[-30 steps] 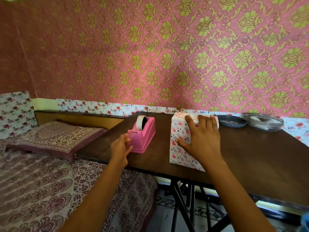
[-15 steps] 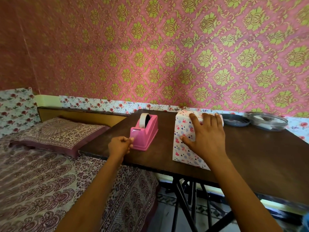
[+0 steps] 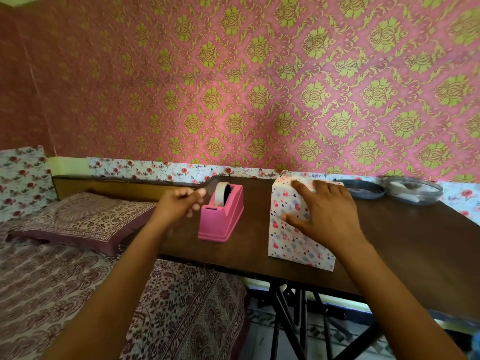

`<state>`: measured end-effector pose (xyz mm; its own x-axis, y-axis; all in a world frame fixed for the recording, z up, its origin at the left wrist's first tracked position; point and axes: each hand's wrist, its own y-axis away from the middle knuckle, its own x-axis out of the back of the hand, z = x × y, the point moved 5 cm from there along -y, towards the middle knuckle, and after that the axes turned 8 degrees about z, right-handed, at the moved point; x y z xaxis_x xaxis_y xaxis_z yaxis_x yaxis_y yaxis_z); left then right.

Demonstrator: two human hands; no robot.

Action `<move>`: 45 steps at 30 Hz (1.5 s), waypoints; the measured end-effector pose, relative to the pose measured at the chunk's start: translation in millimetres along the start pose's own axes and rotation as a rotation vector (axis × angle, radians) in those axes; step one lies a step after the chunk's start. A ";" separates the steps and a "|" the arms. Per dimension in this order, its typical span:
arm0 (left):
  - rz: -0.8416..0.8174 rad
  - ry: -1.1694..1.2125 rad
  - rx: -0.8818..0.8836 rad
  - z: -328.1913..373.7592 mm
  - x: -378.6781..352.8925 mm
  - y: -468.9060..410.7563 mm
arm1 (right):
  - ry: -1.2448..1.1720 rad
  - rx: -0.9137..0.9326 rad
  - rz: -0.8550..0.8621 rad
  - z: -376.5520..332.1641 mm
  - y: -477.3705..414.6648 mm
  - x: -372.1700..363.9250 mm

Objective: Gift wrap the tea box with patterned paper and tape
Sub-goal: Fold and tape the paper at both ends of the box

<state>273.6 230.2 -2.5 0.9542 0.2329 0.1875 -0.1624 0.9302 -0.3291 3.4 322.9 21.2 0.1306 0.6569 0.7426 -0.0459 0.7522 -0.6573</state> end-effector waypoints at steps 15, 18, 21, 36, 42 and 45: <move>-0.658 -0.089 -0.163 132.2 -174.4 -11.0 | -1.092 -0.720 -0.108 75.6 -20.3 -32.4; -0.752 -0.209 -0.148 128.3 -189.4 -11.9 | -1.379 -0.823 -0.145 68.0 -14.2 -40.3; -0.792 -0.275 -0.158 124.8 -194.7 -13.0 | -1.366 -0.851 -0.103 67.0 -15.5 -47.7; -0.797 -0.541 -0.205 120.0 -207.4 -16.3 | -1.236 -0.810 0.005 64.5 -15.8 -51.5; -0.793 -0.655 -0.221 121.0 -213.0 -16.5 | -1.212 -0.793 0.006 65.2 -15.5 -50.5; -0.795 -0.756 -0.228 123.9 -216.6 -16.5 | -1.167 -0.781 -0.015 65.8 -16.3 -49.2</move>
<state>38.4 199.6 77.0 0.3559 -0.2201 0.9082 0.5494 0.8355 -0.0128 -67.4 281.7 3.9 -0.7782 0.6033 0.1743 0.5537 0.7902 -0.2625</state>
